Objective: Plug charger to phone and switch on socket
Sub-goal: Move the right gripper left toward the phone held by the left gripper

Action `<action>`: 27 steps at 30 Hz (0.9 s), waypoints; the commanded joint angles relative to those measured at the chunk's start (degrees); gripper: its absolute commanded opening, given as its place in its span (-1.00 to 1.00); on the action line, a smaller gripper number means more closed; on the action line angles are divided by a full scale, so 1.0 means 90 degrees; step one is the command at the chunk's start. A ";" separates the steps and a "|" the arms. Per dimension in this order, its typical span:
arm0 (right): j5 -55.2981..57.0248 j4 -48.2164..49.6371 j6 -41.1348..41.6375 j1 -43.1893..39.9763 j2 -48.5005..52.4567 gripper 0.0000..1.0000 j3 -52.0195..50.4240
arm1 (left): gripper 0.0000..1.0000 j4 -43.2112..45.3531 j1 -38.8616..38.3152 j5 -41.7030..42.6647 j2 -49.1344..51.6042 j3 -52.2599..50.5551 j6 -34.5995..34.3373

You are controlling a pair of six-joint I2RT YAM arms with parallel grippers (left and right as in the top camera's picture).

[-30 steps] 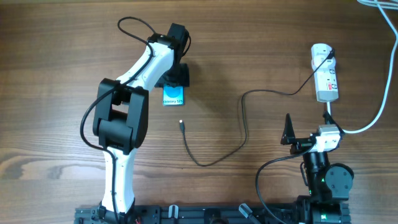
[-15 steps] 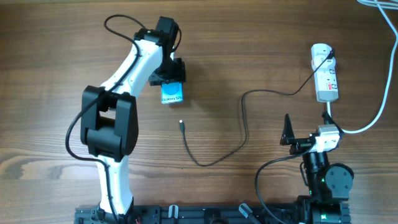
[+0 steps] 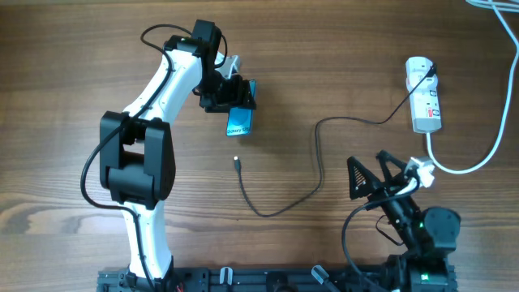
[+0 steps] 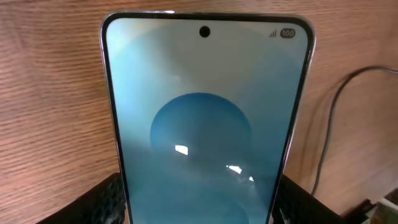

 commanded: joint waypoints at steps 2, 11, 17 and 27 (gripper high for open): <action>-0.0755 -0.0731 -0.0080 0.0029 0.1418 0.99 0.1916 | 0.34 0.0034 0.0034 0.0342 -0.0206 -0.0005 0.0211; -0.0505 -0.5991 -0.1712 0.0029 0.6283 0.99 0.7201 | 0.34 0.0046 0.0034 0.0342 -0.0204 -0.0005 0.0211; -0.1904 -0.5484 -0.1719 0.0391 0.7898 0.43 0.7106 | 0.35 0.0046 0.0034 0.0342 -0.0204 -0.0007 0.0211; -0.1409 -0.3512 -0.0602 0.2465 0.9843 0.47 0.7091 | 0.39 0.0039 0.0010 0.0345 -0.0204 -0.0007 0.0209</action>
